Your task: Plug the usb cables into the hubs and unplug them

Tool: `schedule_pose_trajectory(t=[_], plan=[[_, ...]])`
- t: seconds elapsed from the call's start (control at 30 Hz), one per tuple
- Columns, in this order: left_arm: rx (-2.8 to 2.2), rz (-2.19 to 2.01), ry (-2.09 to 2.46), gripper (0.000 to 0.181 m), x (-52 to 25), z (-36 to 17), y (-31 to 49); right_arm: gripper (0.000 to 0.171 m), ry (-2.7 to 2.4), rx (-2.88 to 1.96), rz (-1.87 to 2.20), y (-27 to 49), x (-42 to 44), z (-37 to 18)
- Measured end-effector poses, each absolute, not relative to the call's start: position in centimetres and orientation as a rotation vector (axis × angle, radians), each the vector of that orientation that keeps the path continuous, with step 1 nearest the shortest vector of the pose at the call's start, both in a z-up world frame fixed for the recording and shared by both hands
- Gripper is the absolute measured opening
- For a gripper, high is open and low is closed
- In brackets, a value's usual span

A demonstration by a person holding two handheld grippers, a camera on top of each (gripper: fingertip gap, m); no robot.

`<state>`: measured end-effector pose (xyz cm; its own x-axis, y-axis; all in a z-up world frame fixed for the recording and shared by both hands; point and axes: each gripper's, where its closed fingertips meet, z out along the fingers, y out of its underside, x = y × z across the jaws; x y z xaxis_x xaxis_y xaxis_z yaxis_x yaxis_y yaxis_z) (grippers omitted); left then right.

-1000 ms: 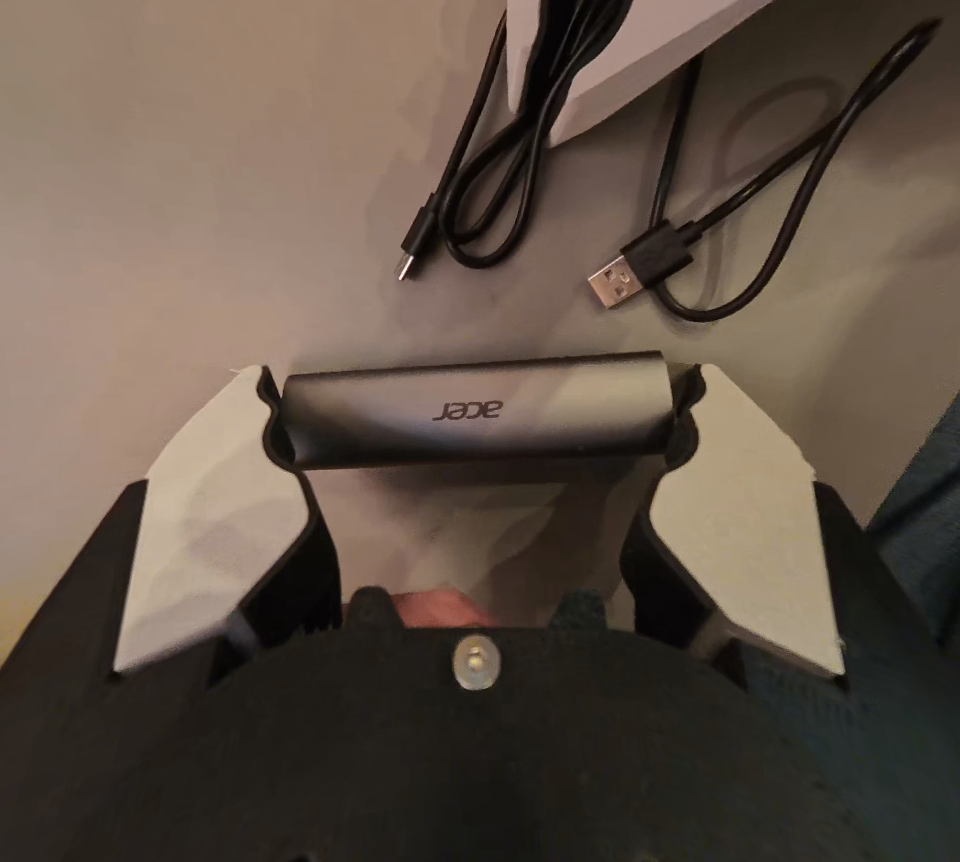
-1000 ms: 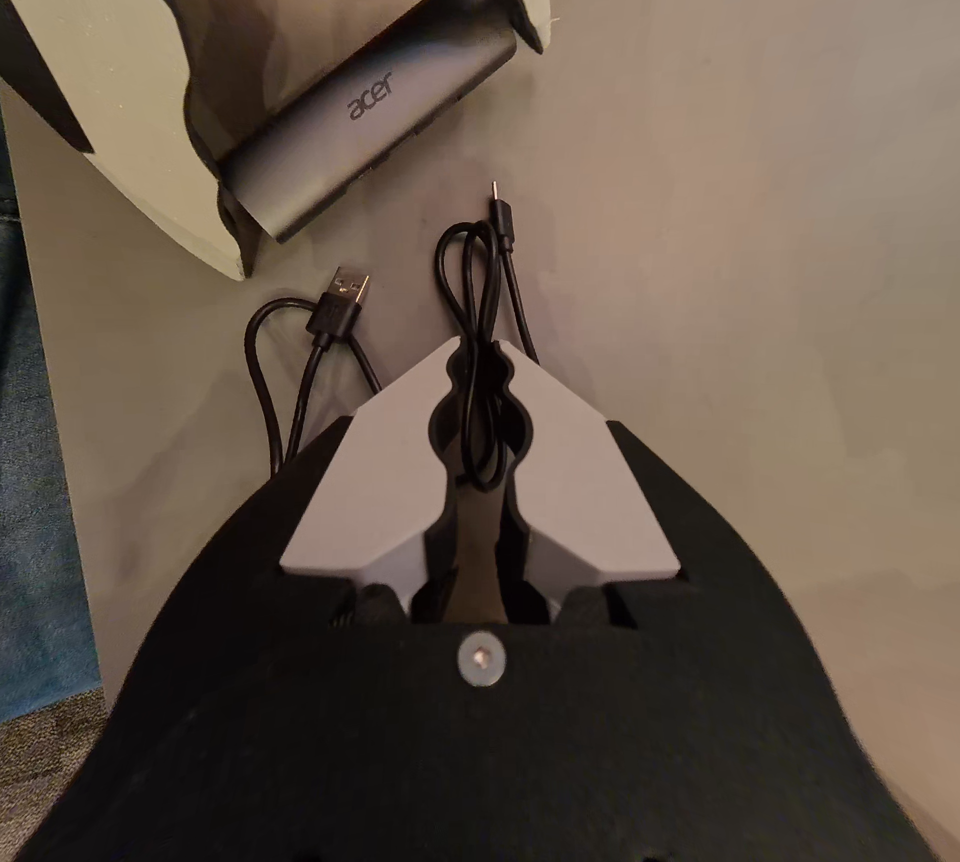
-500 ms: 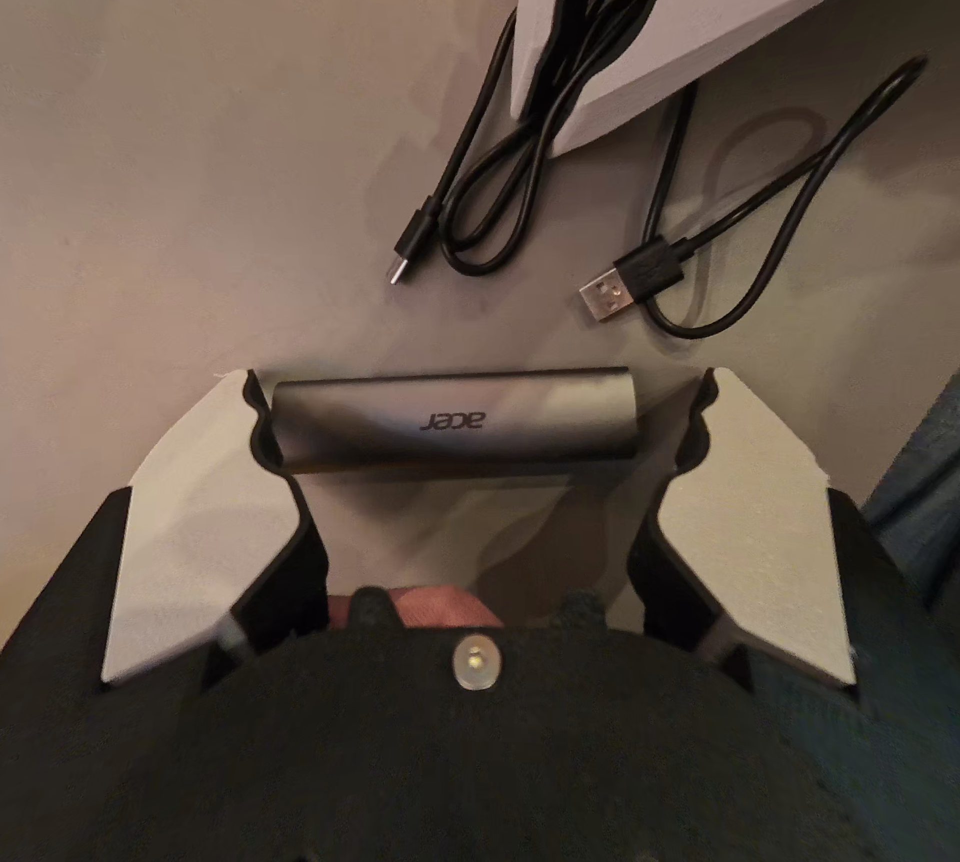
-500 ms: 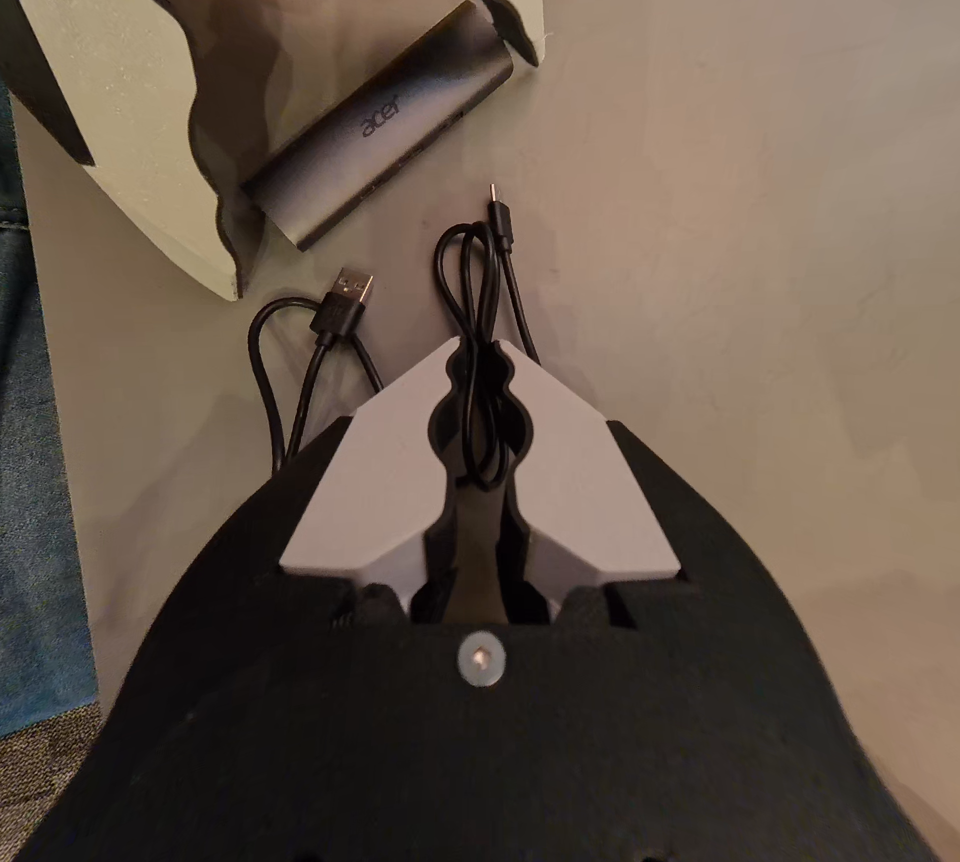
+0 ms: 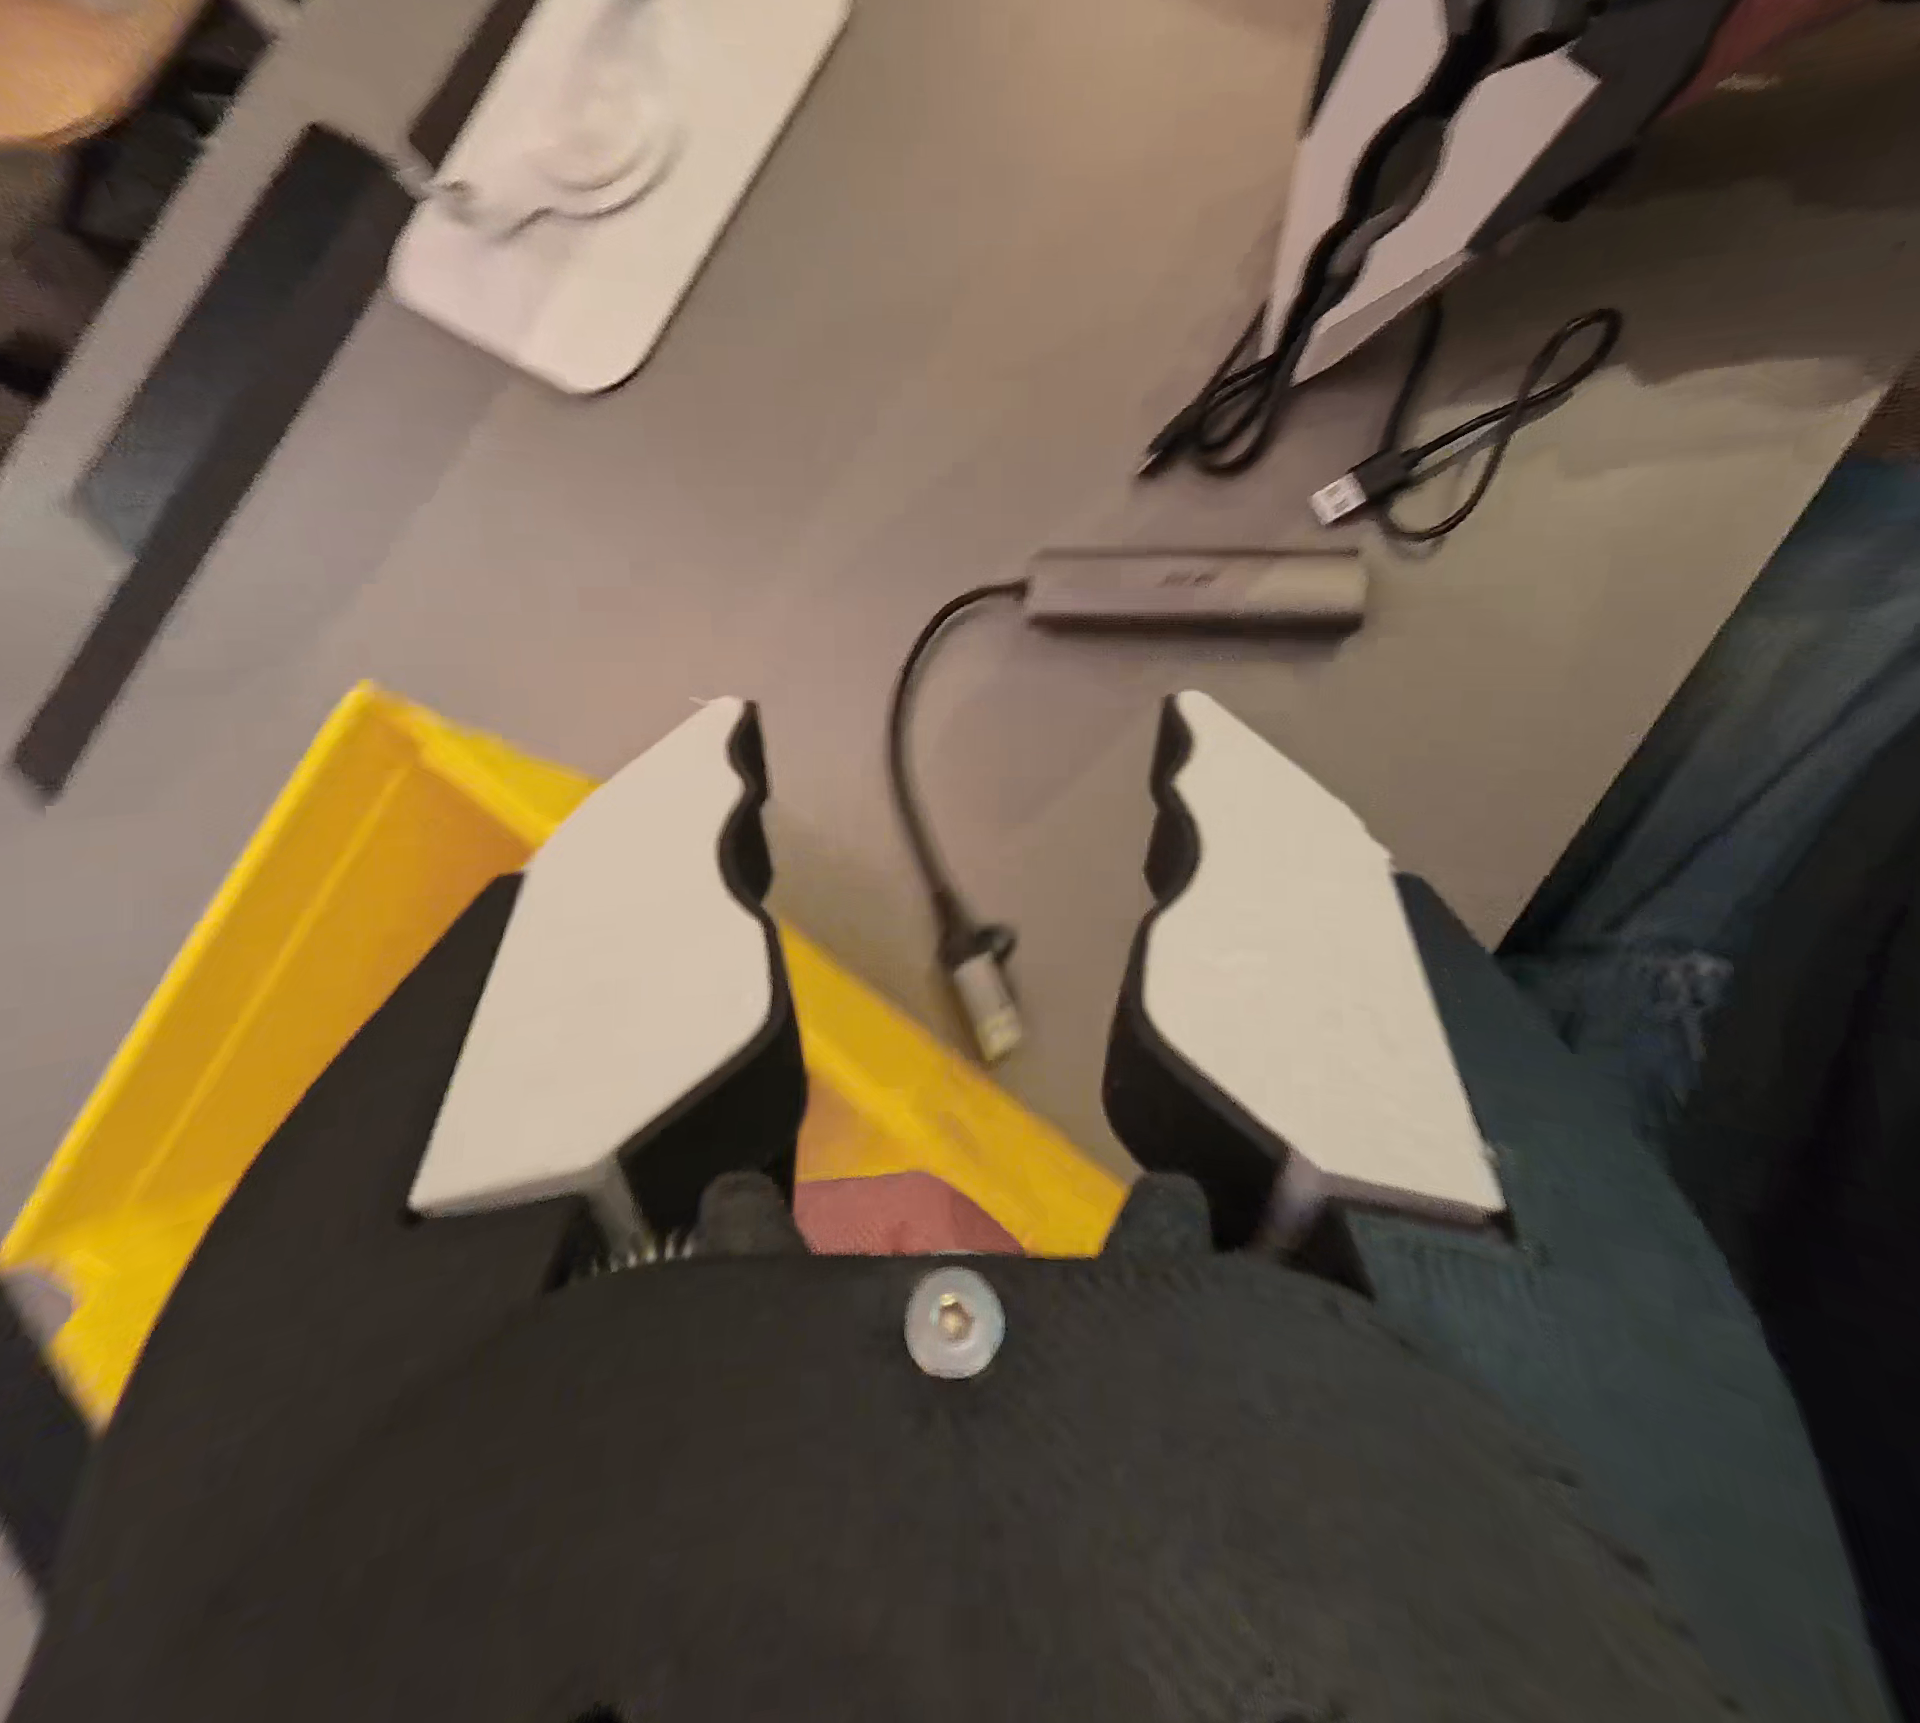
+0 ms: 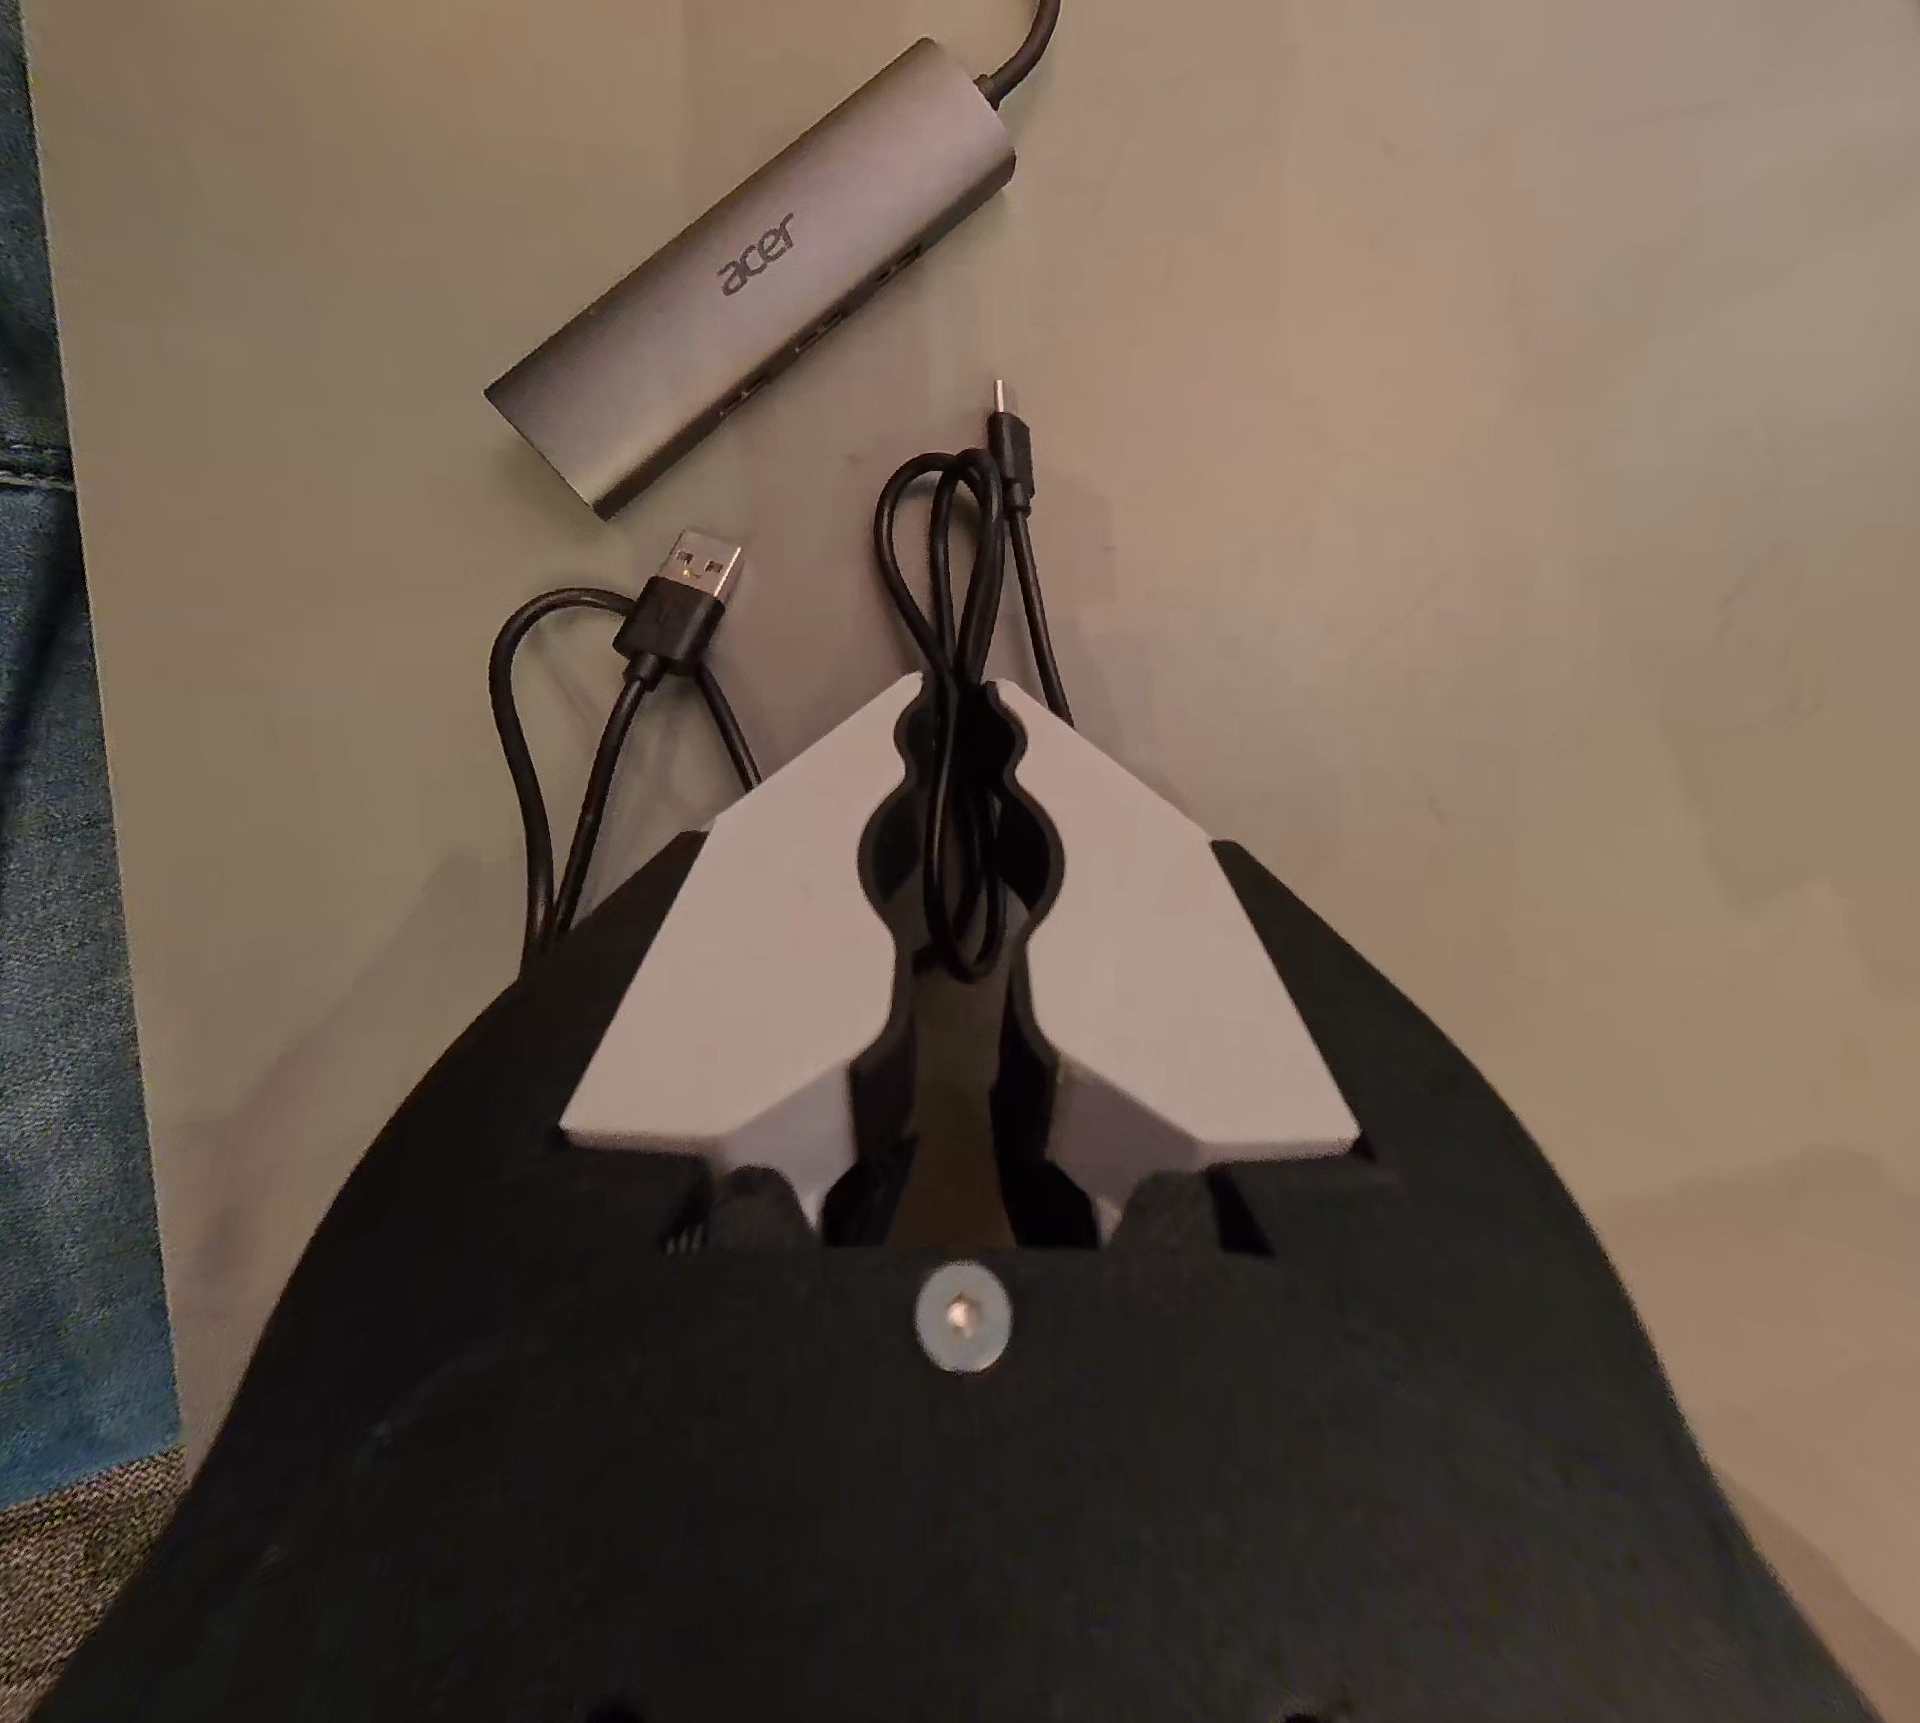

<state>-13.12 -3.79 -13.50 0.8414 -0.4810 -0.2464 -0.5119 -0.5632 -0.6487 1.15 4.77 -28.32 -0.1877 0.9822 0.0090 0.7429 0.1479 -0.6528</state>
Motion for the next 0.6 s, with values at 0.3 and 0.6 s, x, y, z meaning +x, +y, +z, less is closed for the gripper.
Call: schedule_pose_trajectory(t=[0.3, 0.6], plan=[[-2.537, 0.174, 0.639, 0.038, -24.5, -18.0, -12.4, 0.004, -1.984, -1.638, 0.756, 4.6, 0.5, -28.3], [-2.768, 0.217, 0.801, 0.021, -28.5, -26.7, -13.3, 0.004, -1.987, -1.637, 0.753, 4.5, 0.6, -28.3]])
